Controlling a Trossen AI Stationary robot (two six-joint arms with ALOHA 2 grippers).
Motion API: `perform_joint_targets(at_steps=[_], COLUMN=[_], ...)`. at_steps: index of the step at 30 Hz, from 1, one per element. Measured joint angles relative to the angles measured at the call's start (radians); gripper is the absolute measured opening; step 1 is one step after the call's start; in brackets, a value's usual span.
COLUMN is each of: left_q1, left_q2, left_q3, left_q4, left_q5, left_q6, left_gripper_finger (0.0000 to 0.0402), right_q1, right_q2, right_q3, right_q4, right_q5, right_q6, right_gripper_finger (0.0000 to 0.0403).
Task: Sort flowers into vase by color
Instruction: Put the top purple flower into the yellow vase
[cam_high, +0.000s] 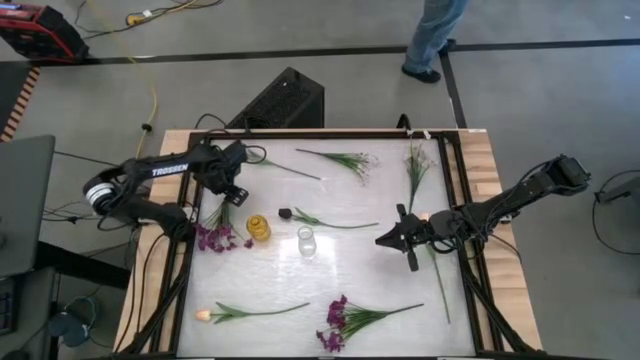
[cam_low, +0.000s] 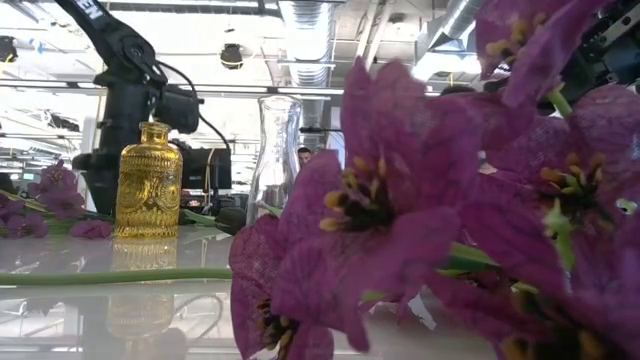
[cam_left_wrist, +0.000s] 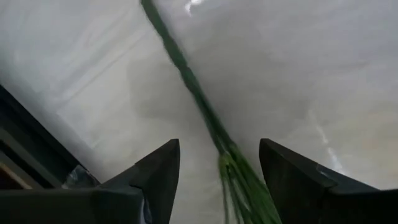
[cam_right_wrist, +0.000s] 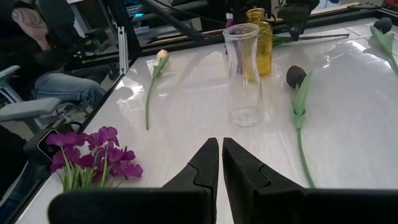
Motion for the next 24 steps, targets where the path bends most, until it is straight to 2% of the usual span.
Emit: perform_joint_targets(at_steps=[3, 9, 12, 17, 18, 24], left_q1=[0.000, -0.001, -0.001, -0.002, -0.001, -0.001], left_q2=[0.036, 0.117, 0.123, 0.077, 0.063, -0.034], left_q3=[0.000, 0.006, 0.006, 0.014, 0.019, 0.089], left_q4=[0.004, 0.013, 0.013, -0.003, -0.014, -0.086], left_q5=[-0.012, 0.033, 0.035, 0.019, 0.010, -0.049], left_q6=[0.007, 0.034, 0.035, 0.034, 0.034, 0.049], left_gripper_finger=[0.0210, 0.0200, 0.0156, 0.0029, 0.0016, 0.0015], right_q1=[0.000, 0.000, 0.000, -0.002, -0.002, -0.002], right_q2=[0.000, 0.000, 0.000, 0.000, 0.000, 0.000], right_q3=[0.000, 0.000, 0.000, 0.000, 0.000, 0.000], right_q4=[0.001, 0.004, 0.005, 0.006, 0.007, 0.012], right_q5=[0.000, 0.001, 0.002, 0.002, 0.002, 0.002], right_q6=[0.000, 0.000, 0.000, -0.003, -0.003, 0.000], right_gripper_finger=[0.0051, 0.0051, 0.0051, 0.0051, 0.0051, 0.0051])
